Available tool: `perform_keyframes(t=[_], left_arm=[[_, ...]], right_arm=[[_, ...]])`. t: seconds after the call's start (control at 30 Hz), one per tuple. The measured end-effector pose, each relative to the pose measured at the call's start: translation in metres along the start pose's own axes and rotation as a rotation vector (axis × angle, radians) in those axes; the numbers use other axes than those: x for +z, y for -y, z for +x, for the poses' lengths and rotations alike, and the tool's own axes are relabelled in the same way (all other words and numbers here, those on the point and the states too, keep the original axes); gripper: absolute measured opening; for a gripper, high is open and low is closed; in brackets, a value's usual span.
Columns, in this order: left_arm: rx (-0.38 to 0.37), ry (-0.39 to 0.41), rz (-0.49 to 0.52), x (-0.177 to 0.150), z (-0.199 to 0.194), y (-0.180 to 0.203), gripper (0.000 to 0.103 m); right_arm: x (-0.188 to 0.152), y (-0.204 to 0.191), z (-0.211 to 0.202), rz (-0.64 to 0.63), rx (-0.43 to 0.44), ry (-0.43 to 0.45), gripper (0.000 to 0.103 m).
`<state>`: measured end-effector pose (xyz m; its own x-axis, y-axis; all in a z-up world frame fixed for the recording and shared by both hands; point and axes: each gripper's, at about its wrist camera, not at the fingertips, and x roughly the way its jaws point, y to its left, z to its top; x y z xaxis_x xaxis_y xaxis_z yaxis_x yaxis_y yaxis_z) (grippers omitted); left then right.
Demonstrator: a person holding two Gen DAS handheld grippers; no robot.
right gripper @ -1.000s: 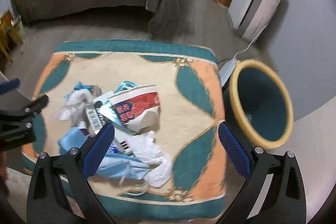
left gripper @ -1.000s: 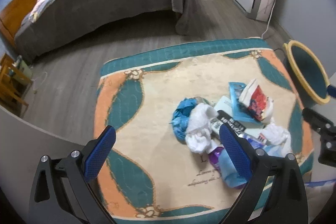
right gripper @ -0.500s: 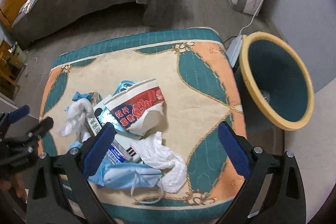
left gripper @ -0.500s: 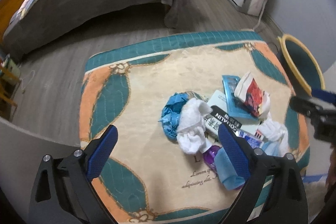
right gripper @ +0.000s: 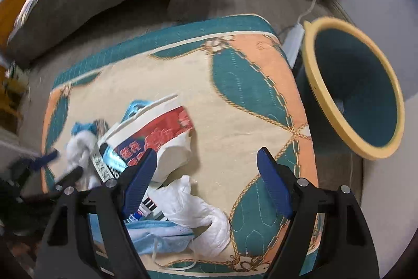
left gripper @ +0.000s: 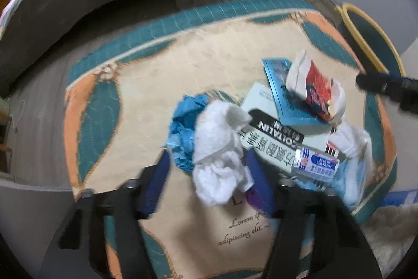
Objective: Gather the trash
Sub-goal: 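Grasp the red-and-white box with the right tool while the left tool grasps a white tissue, then carry the red-and-white box and white tissue over the bin and open both tools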
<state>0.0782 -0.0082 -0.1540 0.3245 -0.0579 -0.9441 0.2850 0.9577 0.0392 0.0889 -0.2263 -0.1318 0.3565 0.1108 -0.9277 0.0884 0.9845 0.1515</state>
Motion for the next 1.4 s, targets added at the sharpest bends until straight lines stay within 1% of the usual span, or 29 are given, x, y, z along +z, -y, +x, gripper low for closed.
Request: perform_keyframes(t=[0.07, 0.2, 0.3, 0.4, 0.47, 0.5, 0.53, 0.57, 0.6, 0.63, 0.67, 0.7, 0.77, 0.9, 1.07, 1.27, 1.4], left_arm=[[-0.001, -0.012, 0.023, 0.001, 0.001, 0.004, 0.027], [-0.001, 0.037, 0.048, 0.008, -0.018, 0.006, 0.025], [-0.003, 0.081, 0.058, 0.018, -0.04, 0.003, 0.025], [0.03, 0.128, 0.102, 0.026, -0.06, -0.001, 0.025], [0.066, 0.157, 0.144, 0.028, -0.066, -0.002, 0.025], [0.075, 0.167, 0.153, 0.028, -0.068, -0.002, 0.025], [0.063, 0.169, 0.139, 0.027, -0.067, -0.005, 0.025], [0.047, 0.165, 0.124, 0.028, -0.065, -0.008, 0.025], [0.028, 0.156, 0.103, 0.028, -0.061, -0.01, 0.025], [0.015, 0.146, 0.091, 0.028, -0.057, -0.011, 0.025], [0.011, 0.144, 0.092, 0.029, -0.055, -0.011, 0.025], [0.011, 0.147, 0.096, 0.028, -0.054, -0.011, 0.025], [0.005, 0.156, 0.102, 0.029, -0.055, -0.009, 0.025], [-0.019, 0.16, 0.083, 0.027, -0.056, -0.01, 0.025], [-0.018, 0.188, 0.088, 0.026, -0.061, -0.008, 0.025], [-0.032, 0.241, 0.069, 0.026, -0.074, -0.01, 0.025], [-0.045, 0.259, 0.059, 0.028, -0.079, -0.01, 0.025]], right_arm=[[0.001, 0.005, -0.001, 0.012, 0.0, -0.001, 0.078], [0.003, 0.011, -0.001, 0.041, 0.016, -0.005, 0.078], [0.004, 0.004, 0.001, 0.025, 0.046, -0.012, 0.078], [0.005, -0.009, 0.007, -0.006, 0.053, -0.023, 0.078], [0.004, -0.013, 0.016, 0.008, 0.078, -0.044, 0.076], [0.004, -0.015, 0.02, 0.015, 0.091, -0.054, 0.071], [0.004, -0.015, 0.023, 0.018, 0.099, -0.064, 0.069], [0.003, -0.017, 0.028, 0.021, 0.102, -0.078, 0.063], [0.002, -0.017, 0.031, 0.026, 0.108, -0.091, 0.054], [0.002, -0.017, 0.035, 0.038, 0.125, -0.11, 0.049], [0.003, -0.018, 0.037, 0.049, 0.141, -0.121, 0.039], [0.003, -0.018, 0.038, 0.054, 0.154, -0.126, 0.023], [0.004, -0.021, 0.035, 0.038, 0.133, -0.118, 0.012], [0.008, -0.023, 0.025, 0.013, 0.083, -0.076, 0.011], [0.014, -0.015, 0.005, 0.012, 0.056, -0.017, 0.011], [0.027, -0.013, -0.038, -0.046, 0.005, 0.093, 0.011], [0.039, -0.006, -0.064, -0.063, -0.027, 0.157, 0.011]])
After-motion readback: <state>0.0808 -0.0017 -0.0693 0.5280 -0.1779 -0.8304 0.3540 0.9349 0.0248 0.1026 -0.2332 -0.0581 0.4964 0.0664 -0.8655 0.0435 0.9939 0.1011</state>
